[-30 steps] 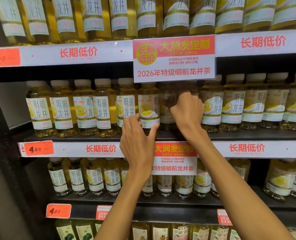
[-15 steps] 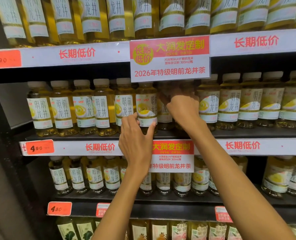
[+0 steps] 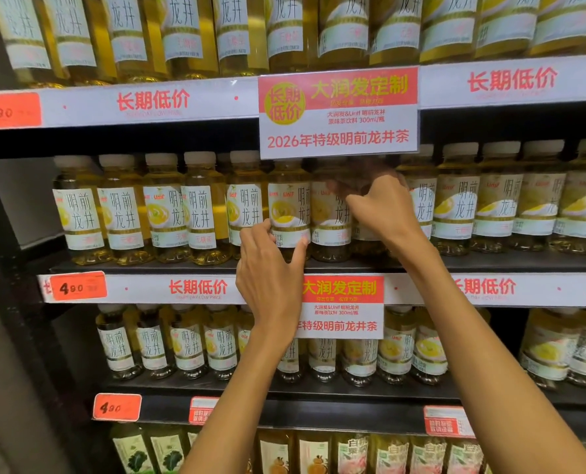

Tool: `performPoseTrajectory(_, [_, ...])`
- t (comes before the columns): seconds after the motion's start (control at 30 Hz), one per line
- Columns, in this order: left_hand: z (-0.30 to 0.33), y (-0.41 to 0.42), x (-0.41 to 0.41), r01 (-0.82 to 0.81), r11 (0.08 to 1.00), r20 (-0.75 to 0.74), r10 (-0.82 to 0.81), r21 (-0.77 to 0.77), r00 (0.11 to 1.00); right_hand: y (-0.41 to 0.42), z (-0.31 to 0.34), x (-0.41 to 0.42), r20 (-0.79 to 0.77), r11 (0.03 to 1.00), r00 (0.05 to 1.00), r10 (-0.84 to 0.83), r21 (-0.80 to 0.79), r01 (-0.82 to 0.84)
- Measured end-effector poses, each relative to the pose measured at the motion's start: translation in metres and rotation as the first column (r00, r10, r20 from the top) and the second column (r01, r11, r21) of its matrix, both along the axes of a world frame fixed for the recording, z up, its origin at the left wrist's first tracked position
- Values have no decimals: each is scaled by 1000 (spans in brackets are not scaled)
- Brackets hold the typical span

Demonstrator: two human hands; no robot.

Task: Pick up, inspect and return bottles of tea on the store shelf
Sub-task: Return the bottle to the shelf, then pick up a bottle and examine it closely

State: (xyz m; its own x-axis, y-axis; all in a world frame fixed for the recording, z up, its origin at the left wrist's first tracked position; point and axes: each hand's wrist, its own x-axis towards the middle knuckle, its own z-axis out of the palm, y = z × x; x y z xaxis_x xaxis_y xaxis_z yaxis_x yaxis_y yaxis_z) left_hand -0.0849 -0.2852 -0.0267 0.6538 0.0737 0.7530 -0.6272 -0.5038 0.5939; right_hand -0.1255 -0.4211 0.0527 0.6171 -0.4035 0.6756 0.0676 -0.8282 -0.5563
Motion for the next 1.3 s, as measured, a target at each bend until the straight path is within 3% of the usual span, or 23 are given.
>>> performPoseTrajectory(0.13, [-3, -5, -12, -8, 1000, 70, 8, -3, 997, -6, -3, -5, 68, 997, 995, 75, 8, -76])
performPoseTrajectory(0.23, [-9, -14, -25, -19, 995, 140, 4, 103, 990, -7, -7, -8, 138, 990, 982, 132, 22, -136])
performPoseTrajectory(0.47, [-7, -28, -37, -88, 982, 86, 74, 170, 994, 1, -16, -15, 274, 946, 924, 265, 110, -304])
performPoseTrajectory(0.7, [-5, -25, -48, 156, 988, -9, -157, -12, 988, 14, -23, -23, 385, 819, 845, 372, 293, -493])
performPoseTrajectory(0.83, [-5, -12, -63, 339, 930, -22, -345, -145, 938, 19, -25, -33, 455, 661, 763, 460, 397, -636])
performPoseTrajectory(1.0, [-15, 4, -83, 534, 782, -77, -584, -320, 808, 24, -32, -44, 515, 440, 647, 562, 477, -761])
performPoseTrajectory(1.1, [-21, 11, -96, 614, 646, -137, -732, -454, 668, 26, -36, -48, 502, 334, 611, 612, 536, -775])
performPoseTrajectory(1.3, [-38, 29, -106, 609, 446, -308, -895, -656, 324, 20, -56, -60, 420, 315, 640, 643, 617, -721])
